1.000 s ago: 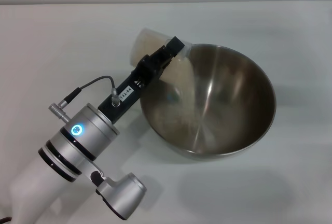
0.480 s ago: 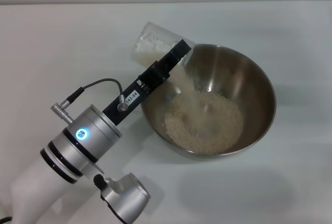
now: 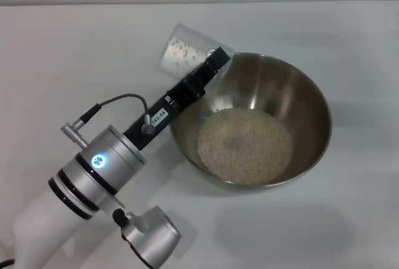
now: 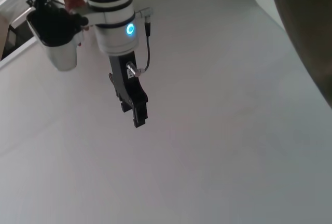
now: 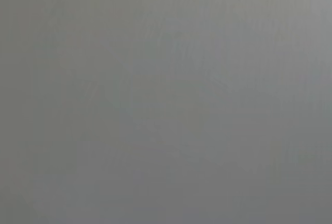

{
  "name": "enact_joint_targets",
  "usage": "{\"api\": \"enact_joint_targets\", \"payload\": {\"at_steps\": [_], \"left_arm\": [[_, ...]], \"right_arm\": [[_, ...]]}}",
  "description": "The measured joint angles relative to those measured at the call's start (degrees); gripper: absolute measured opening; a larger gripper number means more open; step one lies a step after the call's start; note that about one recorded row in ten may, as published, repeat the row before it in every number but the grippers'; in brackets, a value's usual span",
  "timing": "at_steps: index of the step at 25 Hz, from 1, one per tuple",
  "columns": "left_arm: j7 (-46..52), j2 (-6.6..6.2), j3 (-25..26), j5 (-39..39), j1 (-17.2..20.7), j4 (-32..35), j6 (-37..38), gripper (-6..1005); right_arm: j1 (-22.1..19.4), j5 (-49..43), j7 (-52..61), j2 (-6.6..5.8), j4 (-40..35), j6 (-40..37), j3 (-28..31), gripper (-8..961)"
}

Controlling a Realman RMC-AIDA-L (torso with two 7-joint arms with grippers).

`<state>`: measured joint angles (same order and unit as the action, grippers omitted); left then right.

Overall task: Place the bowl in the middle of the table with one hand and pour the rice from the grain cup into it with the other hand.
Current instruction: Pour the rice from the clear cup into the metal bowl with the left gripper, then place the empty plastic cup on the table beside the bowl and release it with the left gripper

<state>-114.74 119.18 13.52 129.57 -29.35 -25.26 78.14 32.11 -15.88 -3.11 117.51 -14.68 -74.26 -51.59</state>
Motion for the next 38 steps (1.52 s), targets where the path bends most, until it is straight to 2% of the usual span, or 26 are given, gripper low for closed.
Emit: {"api": "enact_joint_targets", "payload": {"at_steps": [6,12,14,16,17,19,21,22,23,26,27,29,38], "left_arm": [[4.21,0.00,2.19,-0.25,0.43,-1.33,-0.06,30],[28.03,0.00,7.14,-0.56,3.06,-5.22,-0.45,30],[31.17,0.00,7.48,-0.56,3.39,-5.32,-0.46,31],[39.42,0.00,8.78,-0.57,4.35,-6.04,-0.48,31],[48.44,0.00,10.26,-0.57,5.52,-6.82,-0.53,31],[51.43,0.00,10.73,-0.56,5.88,-6.96,-0.55,31],[61.22,0.00,12.42,-0.62,6.97,-7.26,-0.55,31],[69.62,0.00,14.14,-0.80,7.83,-7.35,-0.57,31],[69.62,0.00,14.14,-0.80,7.83,-7.35,-0.57,31],[82.30,-0.01,16.69,-1.87,8.80,-7.03,-0.97,31],[91.23,-0.07,18.13,-3.88,8.97,-5.85,-2.23,30],[96.92,-0.07,18.77,-6.49,8.96,-4.20,-3.64,30],[107.74,0.00,19.31,-11.35,9.04,-0.33,-10.72,31]], "right_arm": [[0.21,0.00,-0.05,0.00,0.00,0.05,0.00,544],[0.40,0.06,-0.07,0.00,0.01,0.49,0.00,544],[0.41,0.12,-0.08,-0.07,0.04,0.50,0.00,544],[0.41,0.14,-0.09,-0.12,0.07,0.51,0.00,544],[0.41,0.16,-0.09,-0.21,0.14,0.56,0.00,544],[0.41,0.17,-0.10,-0.25,0.16,0.63,0.00,544],[0.41,0.18,-0.11,-0.30,0.17,0.96,0.00,544],[0.41,0.19,-0.12,-0.31,0.10,1.30,0.00,544],[0.41,0.19,-0.12,-0.31,0.10,1.30,0.00,544],[0.41,0.22,-0.14,-0.33,0.06,1.51,0.00,544],[0.41,0.23,-0.14,-0.34,0.05,1.52,0.00,544],[0.41,0.24,-0.15,-0.35,0.04,1.52,0.00,544],[0.41,0.24,-0.15,-0.27,0.00,1.14,0.00,544]]}}
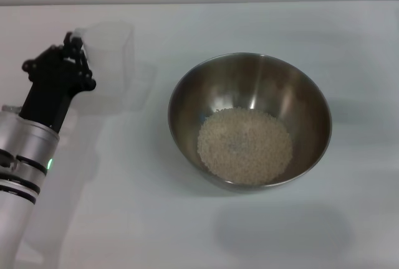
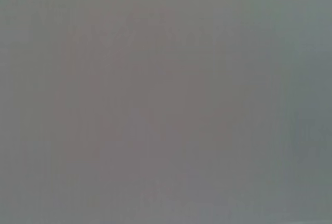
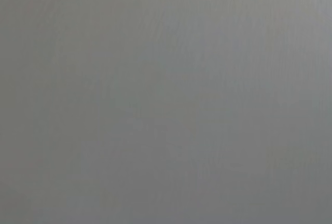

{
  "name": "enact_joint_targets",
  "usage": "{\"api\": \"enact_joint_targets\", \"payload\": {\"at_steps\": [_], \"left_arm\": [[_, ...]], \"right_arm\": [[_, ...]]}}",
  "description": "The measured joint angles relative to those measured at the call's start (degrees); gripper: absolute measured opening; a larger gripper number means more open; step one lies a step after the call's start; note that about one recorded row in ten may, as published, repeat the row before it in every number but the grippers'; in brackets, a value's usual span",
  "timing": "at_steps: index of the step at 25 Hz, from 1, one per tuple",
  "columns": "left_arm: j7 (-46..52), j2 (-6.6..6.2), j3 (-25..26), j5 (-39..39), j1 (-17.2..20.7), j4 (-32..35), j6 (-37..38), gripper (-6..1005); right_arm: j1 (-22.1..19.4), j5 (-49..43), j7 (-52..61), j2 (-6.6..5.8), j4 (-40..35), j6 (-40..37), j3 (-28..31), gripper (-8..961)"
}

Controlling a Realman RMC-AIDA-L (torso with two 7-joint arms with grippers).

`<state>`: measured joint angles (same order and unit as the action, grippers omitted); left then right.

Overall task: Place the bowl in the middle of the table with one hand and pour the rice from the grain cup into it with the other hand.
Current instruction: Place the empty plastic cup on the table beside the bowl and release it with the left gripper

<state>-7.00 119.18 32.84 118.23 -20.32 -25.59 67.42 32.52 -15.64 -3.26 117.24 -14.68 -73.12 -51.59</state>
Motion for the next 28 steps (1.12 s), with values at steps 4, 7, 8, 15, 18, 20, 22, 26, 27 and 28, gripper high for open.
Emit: {"api": "enact_joint_targets", "payload": {"at_steps": [4,7,8,15,18,20,22,26,27,28], "left_arm": [[3.32,-0.08,0.74,-0.30,0.02,0.45,-5.86,30],[5.44,-0.10,1.85,-0.35,0.02,0.99,-7.96,30],[6.93,-0.08,2.37,-0.37,0.02,1.38,-8.97,30],[9.37,-0.13,2.58,-0.43,0.04,1.85,-9.72,31],[9.49,-0.15,2.58,-0.45,0.22,1.91,-9.76,32],[9.51,-0.17,2.58,-0.46,0.26,2.19,-9.72,32],[9.52,-0.18,2.58,-0.46,0.26,2.43,-9.66,33],[9.56,-0.13,2.58,-0.46,0.28,2.50,-9.66,34],[9.56,-0.12,2.58,-0.46,0.28,2.52,-9.66,35],[9.56,-0.12,2.57,-0.46,0.28,2.53,-9.67,35]], "right_arm": [[0.00,-0.13,0.00,0.14,0.00,-0.27,0.00,544],[-0.01,-0.21,0.00,0.15,0.00,-0.30,0.00,544],[0.00,-0.24,0.00,0.16,0.00,-0.36,0.00,544],[-0.07,-0.38,0.00,0.18,0.00,-0.49,-0.30,544],[-0.04,-0.40,0.00,0.18,0.00,-0.50,-0.23,544],[0.00,-0.42,0.00,0.19,0.00,-0.51,-0.17,544],[-0.02,-0.44,0.00,0.19,-0.27,-0.54,-0.25,544],[-0.27,-0.45,0.00,0.26,-0.71,-0.55,-0.31,544],[-0.27,-0.45,0.00,0.26,-0.71,-0.55,-0.31,544],[-0.29,-0.45,0.00,0.27,-0.72,-0.55,-0.30,544]]}}
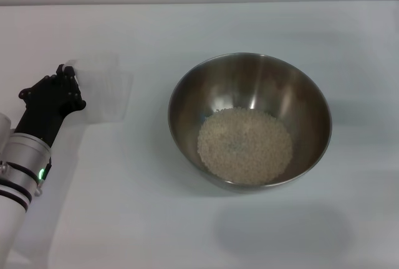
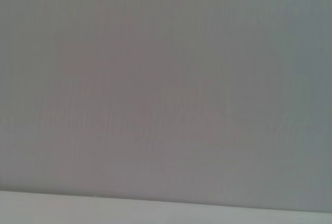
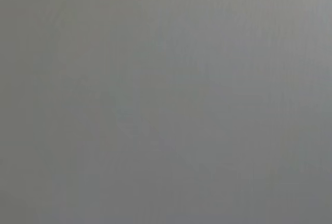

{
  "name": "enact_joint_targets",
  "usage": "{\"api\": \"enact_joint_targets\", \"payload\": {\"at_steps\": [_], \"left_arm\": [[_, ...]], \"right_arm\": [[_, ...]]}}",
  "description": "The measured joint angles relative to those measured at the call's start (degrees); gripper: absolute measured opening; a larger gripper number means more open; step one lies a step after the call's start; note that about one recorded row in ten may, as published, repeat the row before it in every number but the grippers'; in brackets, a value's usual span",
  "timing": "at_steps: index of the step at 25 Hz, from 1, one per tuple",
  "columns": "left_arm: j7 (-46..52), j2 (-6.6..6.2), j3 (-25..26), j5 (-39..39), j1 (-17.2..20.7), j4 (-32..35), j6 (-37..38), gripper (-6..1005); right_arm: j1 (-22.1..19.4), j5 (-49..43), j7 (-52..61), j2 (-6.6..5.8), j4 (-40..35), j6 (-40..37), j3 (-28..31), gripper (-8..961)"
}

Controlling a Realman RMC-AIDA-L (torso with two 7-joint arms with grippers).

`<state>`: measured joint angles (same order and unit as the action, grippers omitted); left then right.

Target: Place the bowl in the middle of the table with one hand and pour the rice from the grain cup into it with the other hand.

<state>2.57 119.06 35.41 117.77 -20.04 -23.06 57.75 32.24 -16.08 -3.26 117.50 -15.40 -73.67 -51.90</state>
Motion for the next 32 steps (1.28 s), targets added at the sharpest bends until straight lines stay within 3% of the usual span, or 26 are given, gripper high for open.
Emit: {"api": "enact_joint_targets", "payload": {"at_steps": [18,28,29,32], "left_arm": [[0.55,-0.21,-0.69,0.62,0.83,0.78,-0.27,241],[2.73,-0.37,-0.78,0.84,3.03,0.77,0.72,462],[4.78,-0.42,-0.78,3.89,7.80,1.95,10.07,480],[4.57,-0.27,-0.79,6.20,9.03,2.33,16.43,504]], "right_arm": [[-0.25,0.00,0.00,0.01,-0.07,0.02,0.26,544],[-0.80,0.28,0.02,0.37,0.07,0.03,0.31,544],[-0.94,0.31,0.13,0.55,0.08,0.03,0.31,544],[-1.17,0.34,0.72,1.11,0.45,0.03,0.24,544]]}}
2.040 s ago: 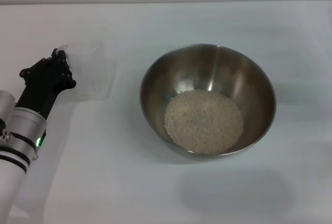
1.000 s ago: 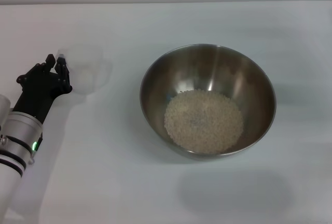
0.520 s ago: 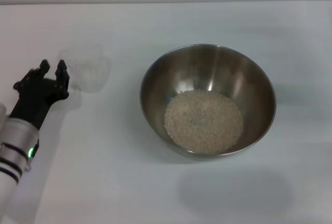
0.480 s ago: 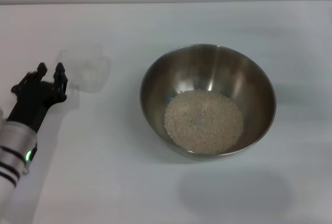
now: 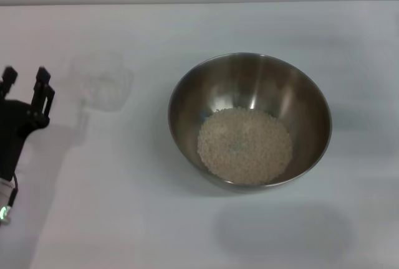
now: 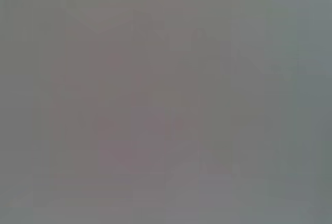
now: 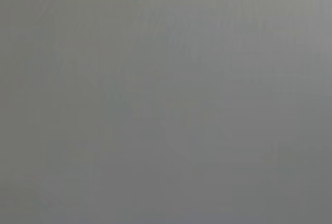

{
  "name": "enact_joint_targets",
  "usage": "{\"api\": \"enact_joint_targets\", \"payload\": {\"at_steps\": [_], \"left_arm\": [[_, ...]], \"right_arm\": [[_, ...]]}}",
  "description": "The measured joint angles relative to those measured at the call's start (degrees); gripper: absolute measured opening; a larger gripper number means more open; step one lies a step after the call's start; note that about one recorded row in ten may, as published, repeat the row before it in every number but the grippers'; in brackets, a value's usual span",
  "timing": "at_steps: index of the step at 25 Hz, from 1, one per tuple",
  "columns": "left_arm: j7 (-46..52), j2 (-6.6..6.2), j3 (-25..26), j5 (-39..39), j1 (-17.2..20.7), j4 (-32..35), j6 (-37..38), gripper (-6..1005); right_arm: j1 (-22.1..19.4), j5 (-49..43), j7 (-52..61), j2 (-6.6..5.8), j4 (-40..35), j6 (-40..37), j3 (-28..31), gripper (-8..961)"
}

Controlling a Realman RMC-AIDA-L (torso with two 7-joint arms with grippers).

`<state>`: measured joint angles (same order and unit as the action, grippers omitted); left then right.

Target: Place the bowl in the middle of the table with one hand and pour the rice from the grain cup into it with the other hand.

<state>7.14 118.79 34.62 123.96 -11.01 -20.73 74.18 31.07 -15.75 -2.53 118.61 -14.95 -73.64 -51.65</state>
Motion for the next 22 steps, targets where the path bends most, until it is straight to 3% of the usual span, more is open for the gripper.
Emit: {"api": "enact_joint_targets", "payload": {"at_steps": [3,4,10,16,22], "left_arm": [[-0.42,-0.02,0.09,1.51,-1.15,0.96,6.42,528],[-0.43,-0.03,0.48,1.39,-3.48,1.59,7.69,536],[-0.59,-0.04,0.63,1.12,-7.87,2.36,8.05,713],[-0.80,0.08,0.83,1.04,-9.86,2.79,7.89,846],[-2.15,0.20,3.39,0.92,-10.67,2.80,7.69,834]], "right_arm": [[-0.36,-0.04,1.76,0.47,1.09,-0.36,-0.97,544],[-0.60,-0.20,4.30,0.61,2.97,-1.68,-1.90,544],[-1.23,-0.45,12.55,0.69,8.10,-6.60,-4.16,544],[-3.45,-0.53,17.33,0.98,10.39,-9.65,-9.00,544],[-3.70,-0.57,17.57,1.00,12.11,-10.35,-9.43,544]]}}
